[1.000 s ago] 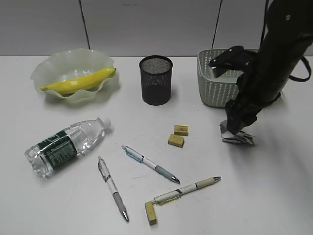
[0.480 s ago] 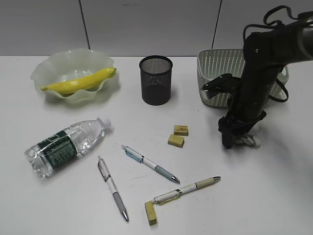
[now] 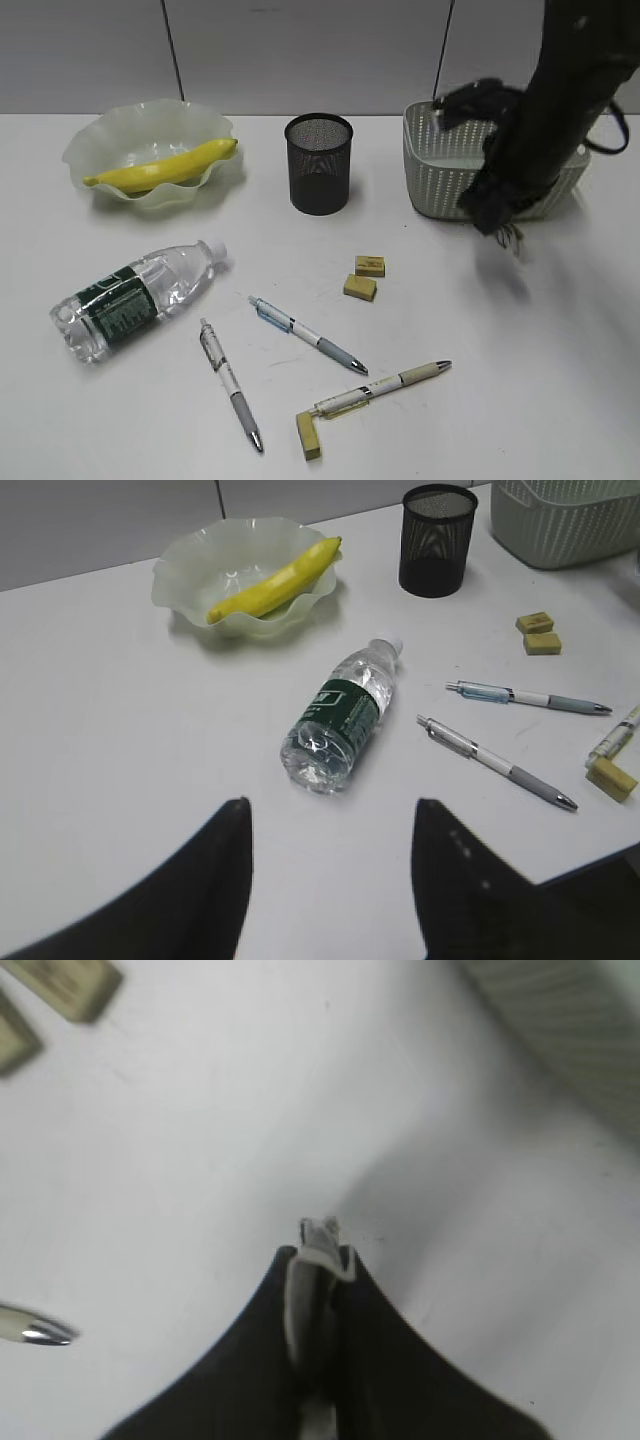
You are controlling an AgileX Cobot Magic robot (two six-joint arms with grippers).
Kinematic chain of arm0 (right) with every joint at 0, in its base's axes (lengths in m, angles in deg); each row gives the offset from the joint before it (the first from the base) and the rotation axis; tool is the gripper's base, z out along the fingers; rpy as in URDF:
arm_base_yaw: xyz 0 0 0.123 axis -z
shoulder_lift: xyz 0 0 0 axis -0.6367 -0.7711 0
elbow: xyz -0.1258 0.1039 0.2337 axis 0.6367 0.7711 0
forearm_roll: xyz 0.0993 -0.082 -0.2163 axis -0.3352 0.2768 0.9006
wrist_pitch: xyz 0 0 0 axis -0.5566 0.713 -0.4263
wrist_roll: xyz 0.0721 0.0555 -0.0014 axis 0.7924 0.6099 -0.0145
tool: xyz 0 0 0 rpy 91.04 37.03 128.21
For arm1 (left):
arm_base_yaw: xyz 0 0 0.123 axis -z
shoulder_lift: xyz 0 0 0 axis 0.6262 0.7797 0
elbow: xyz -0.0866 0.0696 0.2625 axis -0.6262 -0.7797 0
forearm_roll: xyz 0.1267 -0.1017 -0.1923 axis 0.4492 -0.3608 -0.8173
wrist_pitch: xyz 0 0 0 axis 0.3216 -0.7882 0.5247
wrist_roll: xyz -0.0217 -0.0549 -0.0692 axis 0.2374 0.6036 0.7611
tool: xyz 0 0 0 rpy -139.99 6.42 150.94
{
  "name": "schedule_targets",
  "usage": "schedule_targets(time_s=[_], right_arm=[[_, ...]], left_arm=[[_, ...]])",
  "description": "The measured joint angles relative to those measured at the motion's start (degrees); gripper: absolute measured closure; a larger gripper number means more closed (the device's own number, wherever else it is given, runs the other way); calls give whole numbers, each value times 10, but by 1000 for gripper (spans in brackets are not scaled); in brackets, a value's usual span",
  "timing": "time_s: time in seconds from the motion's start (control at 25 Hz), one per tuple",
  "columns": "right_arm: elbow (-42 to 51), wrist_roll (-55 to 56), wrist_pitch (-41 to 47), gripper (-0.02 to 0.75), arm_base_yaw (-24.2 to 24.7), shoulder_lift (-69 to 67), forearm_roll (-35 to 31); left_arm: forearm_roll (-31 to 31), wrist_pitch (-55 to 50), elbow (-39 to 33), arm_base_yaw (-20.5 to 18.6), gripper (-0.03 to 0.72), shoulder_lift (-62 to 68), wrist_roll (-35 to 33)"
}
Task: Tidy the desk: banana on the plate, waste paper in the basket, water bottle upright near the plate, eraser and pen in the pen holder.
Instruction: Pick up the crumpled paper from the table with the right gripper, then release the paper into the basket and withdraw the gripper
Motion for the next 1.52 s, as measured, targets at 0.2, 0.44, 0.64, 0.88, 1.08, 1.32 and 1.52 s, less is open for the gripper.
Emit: schedule_targets(time_s=[0.2,0.44,0.64,0.88,1.08,1.32,1.52], right_arm=[[0,-2,-110,682,0,128,-10],[-1,-2,-329,682,0,130,11],[-1,-2,-411,682,0,39,14],[0,2,-445,602,1,-52,-15],[0,3,-456,263,1,-70,-57],[0,3,-453,128,1,-36,-76],[0,4,-361,138,1,43,-75]], left_arm=[[0,0,0,0,304,0,0],[0,0,0,0,304,0,0],[0,0,0,0,304,0,0],[0,0,0,0,304,0,0],[0,0,0,0,304,0,0],[0,0,0,0,304,0,0],[0,0,0,0,304,0,0]])
